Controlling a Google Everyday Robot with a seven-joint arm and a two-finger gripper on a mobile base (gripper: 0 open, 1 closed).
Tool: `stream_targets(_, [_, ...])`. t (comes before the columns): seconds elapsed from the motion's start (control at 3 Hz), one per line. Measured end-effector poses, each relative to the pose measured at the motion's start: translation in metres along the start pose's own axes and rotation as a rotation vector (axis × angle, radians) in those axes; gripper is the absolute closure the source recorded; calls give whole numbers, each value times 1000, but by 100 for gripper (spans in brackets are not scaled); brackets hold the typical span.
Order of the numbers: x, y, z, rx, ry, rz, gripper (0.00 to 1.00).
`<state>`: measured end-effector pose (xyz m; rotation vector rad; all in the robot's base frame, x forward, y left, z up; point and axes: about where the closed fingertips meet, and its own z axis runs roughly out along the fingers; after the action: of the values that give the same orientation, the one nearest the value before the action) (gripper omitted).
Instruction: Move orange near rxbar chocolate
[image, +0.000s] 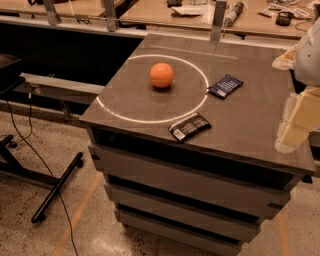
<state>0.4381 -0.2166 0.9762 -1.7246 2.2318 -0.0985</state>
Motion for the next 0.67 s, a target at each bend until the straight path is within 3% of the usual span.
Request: stream_targets(0.67, [-12, -16, 14, -2, -24, -17, 0])
